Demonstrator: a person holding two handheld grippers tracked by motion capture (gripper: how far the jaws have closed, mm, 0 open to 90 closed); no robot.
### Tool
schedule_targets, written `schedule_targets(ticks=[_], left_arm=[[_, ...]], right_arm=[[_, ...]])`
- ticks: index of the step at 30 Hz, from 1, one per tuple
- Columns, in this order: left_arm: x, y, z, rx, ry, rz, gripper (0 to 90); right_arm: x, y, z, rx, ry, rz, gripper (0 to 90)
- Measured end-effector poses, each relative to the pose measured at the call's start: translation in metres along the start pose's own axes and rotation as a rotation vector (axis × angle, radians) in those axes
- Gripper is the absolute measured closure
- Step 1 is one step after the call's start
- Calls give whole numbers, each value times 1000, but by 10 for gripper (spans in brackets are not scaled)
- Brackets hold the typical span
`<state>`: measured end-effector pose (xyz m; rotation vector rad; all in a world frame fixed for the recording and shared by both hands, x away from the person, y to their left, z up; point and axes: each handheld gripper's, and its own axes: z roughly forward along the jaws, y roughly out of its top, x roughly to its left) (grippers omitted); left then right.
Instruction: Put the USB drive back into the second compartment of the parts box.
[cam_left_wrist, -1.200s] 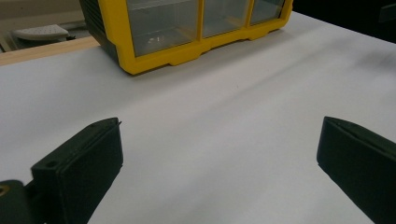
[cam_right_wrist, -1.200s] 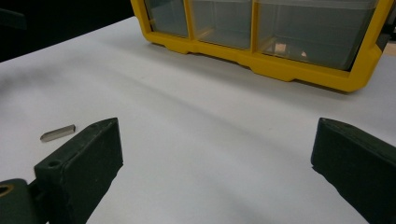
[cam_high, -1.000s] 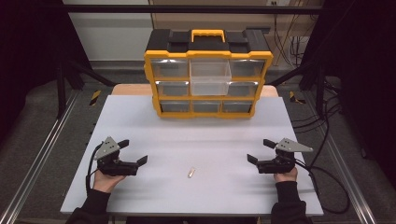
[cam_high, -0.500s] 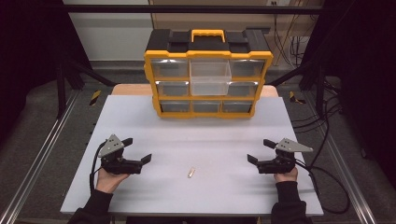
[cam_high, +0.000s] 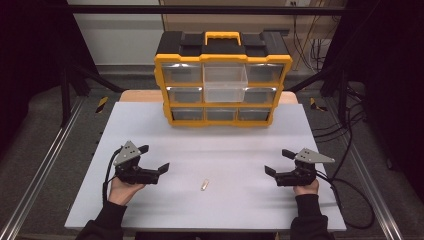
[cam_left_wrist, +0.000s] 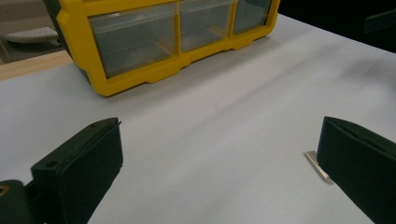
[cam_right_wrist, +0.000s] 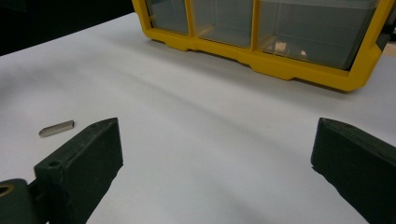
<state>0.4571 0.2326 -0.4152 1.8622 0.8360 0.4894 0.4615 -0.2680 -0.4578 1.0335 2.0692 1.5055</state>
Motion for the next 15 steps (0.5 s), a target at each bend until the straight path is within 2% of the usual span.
schedule_targets(ticks=[15], left_arm=[[-20,10,19,38,-30,25,3]], right_arm=[[0,0,0,1,2,-2,26]])
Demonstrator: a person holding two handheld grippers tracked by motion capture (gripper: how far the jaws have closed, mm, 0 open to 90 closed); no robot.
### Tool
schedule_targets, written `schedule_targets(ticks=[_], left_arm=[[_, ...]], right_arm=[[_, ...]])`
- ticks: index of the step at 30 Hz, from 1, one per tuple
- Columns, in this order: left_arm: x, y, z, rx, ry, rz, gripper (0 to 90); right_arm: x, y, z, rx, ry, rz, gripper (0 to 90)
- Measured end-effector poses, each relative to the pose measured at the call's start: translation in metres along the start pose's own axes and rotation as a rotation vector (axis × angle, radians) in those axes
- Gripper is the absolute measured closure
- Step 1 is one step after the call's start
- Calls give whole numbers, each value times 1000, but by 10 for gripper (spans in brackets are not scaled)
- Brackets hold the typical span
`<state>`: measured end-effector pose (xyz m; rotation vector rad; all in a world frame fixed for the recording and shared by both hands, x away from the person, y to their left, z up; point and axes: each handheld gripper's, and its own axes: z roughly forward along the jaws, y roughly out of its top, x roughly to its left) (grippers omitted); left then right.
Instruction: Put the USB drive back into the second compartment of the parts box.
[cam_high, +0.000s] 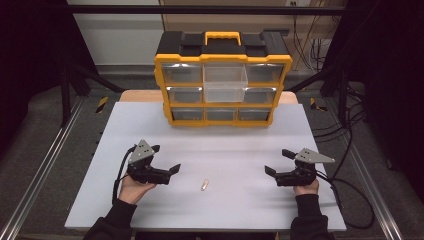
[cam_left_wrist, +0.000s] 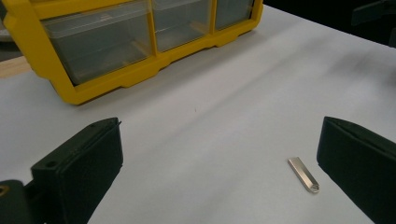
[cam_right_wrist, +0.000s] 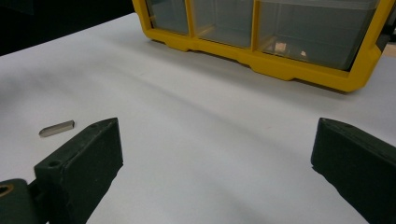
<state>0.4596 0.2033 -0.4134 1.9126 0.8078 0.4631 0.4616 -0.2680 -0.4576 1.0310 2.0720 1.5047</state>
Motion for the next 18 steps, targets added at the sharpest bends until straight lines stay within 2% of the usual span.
schedule_targets(ticks=[9,18], left_arm=[[-11,6,12,23,-27,8,3],[-24,9,25,70,-46,23,3]], right_arm=[[0,0,0,-3,0,-2,27],[0,0,0,1,0,-1,26]])
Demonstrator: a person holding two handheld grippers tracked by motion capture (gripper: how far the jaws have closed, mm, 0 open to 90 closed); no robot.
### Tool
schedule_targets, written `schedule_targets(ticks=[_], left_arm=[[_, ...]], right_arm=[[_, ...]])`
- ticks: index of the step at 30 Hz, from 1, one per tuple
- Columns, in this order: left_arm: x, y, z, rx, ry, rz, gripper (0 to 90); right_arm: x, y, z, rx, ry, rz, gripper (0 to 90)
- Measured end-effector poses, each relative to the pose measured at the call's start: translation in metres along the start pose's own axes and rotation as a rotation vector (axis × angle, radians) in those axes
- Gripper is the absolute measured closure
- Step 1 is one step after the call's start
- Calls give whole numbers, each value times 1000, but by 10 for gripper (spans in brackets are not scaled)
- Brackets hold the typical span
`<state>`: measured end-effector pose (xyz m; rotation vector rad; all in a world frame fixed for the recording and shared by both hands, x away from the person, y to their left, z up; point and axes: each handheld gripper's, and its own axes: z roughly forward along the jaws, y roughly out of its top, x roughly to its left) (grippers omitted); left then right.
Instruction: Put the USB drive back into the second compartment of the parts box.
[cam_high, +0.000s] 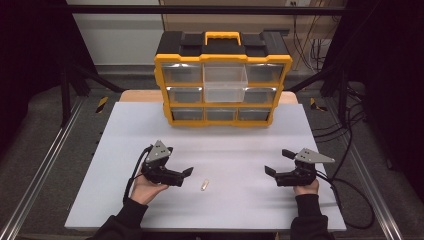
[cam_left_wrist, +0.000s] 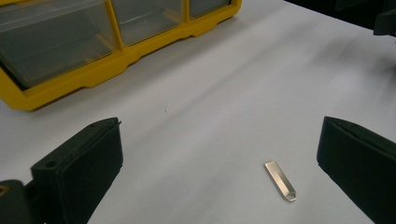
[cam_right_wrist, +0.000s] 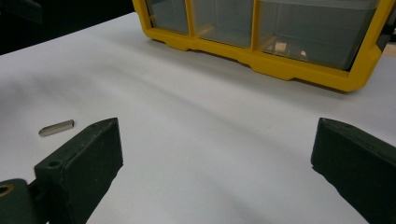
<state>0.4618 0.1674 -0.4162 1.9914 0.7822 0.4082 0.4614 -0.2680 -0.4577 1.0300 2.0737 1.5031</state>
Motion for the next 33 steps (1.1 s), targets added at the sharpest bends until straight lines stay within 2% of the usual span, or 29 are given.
schedule_targets(ticks=[9,19,24,33], left_arm=[[-12,-1,15,45,-14,20,3],[-19,-5,27,80,-30,15,5],[-24,-10,36,122,-37,20,7],[-31,-15,46,165,-55,21,37]], right_arm=[[0,0,0,1,0,0,27],[0,0,1,4,0,-1,26],[0,0,1,7,0,-1,27],[0,0,1,5,1,0,27]])
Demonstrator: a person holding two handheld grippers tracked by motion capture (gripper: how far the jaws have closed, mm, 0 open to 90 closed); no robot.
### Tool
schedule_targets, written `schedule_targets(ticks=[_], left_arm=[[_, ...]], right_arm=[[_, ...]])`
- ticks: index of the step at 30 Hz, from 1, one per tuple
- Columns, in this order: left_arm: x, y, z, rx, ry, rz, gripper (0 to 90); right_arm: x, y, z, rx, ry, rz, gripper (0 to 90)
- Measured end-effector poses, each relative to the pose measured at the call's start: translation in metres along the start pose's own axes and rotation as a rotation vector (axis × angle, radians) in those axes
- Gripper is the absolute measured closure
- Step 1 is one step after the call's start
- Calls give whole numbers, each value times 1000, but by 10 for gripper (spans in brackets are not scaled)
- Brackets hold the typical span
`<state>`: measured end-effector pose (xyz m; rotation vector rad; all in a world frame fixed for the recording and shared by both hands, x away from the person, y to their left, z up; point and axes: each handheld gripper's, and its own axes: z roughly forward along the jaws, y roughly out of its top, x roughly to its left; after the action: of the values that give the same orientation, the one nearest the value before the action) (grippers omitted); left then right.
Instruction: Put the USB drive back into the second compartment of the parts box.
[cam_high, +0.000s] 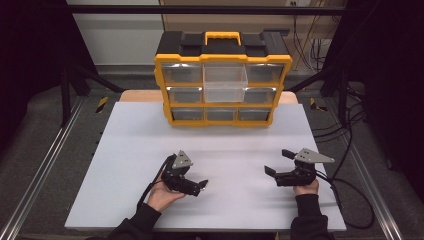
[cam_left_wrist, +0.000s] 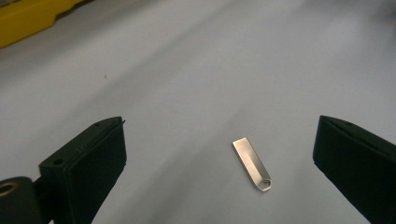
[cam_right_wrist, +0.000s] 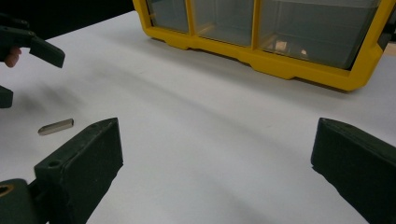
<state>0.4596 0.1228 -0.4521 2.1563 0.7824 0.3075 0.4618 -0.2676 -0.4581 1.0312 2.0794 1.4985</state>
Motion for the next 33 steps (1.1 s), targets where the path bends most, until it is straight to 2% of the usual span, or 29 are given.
schedule_targets(ticks=[2,8,14,18,27,29,30,33], left_arm=[[-2,-1,4,23,-1,3,44],[-3,-2,8,50,-4,-11,84],[-5,-2,13,79,-15,-28,166],[-6,-2,14,92,-20,-25,198],[-12,-2,19,131,-26,-8,360],[-13,-2,19,134,-26,-8,373],[-14,-2,20,137,-35,-12,418],[-15,-3,21,141,-31,-13,468]], right_arm=[[0,0,0,1,0,0,27],[0,0,0,1,0,-1,27],[0,0,0,1,0,-2,27],[0,0,0,3,1,-1,27],[0,0,0,2,1,-1,26],[0,0,0,2,1,-1,26],[0,0,0,2,1,0,26],[0,0,0,2,1,0,26]])
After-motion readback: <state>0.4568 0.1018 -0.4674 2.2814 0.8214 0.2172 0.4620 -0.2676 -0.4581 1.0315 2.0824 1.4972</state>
